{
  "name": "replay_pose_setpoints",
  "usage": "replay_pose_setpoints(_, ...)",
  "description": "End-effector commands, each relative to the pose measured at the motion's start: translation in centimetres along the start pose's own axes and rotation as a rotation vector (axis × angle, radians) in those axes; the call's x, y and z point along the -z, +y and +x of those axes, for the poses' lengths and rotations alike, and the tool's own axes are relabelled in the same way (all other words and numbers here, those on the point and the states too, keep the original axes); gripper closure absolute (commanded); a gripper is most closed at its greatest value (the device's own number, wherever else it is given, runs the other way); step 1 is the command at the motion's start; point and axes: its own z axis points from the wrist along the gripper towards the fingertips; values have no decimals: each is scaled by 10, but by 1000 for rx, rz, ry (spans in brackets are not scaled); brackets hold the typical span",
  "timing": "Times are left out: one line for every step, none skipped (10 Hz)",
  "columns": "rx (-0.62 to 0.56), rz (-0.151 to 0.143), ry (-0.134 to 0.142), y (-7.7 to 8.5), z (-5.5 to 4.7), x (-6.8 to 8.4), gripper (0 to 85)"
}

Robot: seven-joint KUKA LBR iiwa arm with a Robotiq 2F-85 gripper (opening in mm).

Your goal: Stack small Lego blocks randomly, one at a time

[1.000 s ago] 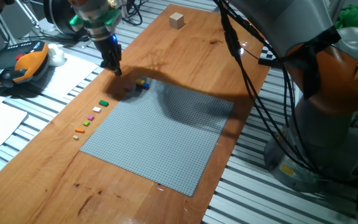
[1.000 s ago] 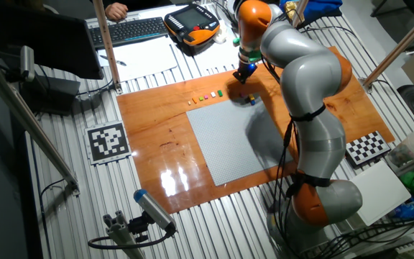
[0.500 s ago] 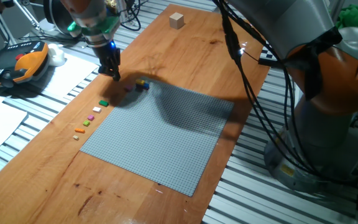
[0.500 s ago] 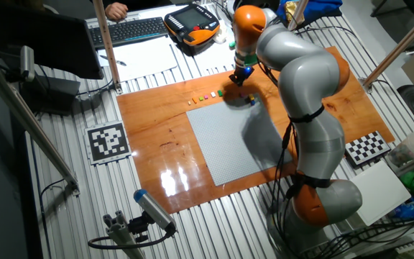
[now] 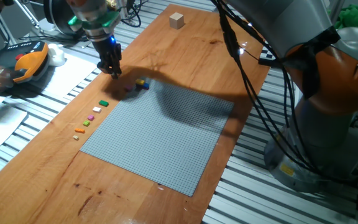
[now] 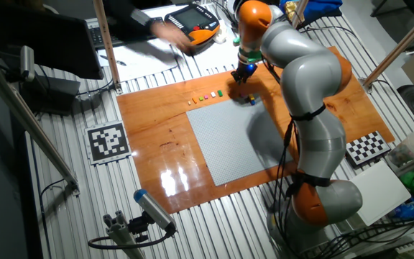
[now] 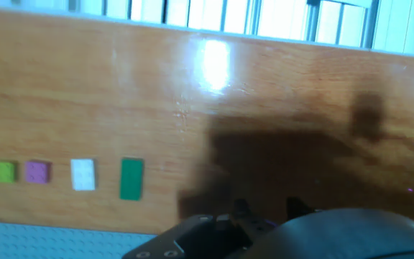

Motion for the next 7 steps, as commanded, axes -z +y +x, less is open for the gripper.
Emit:
replay_pose_setpoints(14,26,-15,1,-2,2,510)
replay_pose_setpoints(39,48,-16,0,-3,5,510)
replay_pose_setpoints(51,49,-5,-1,-3,7,510)
replay_pose_setpoints(63,52,-4,-2,-3,8,510)
replay_pose_setpoints(73,64,-7,-1,-3,9,510)
replay_pose_setpoints(85,80,-5,0,-3,9,510)
replay_pose_setpoints(85,78,4,0,-3,8,510)
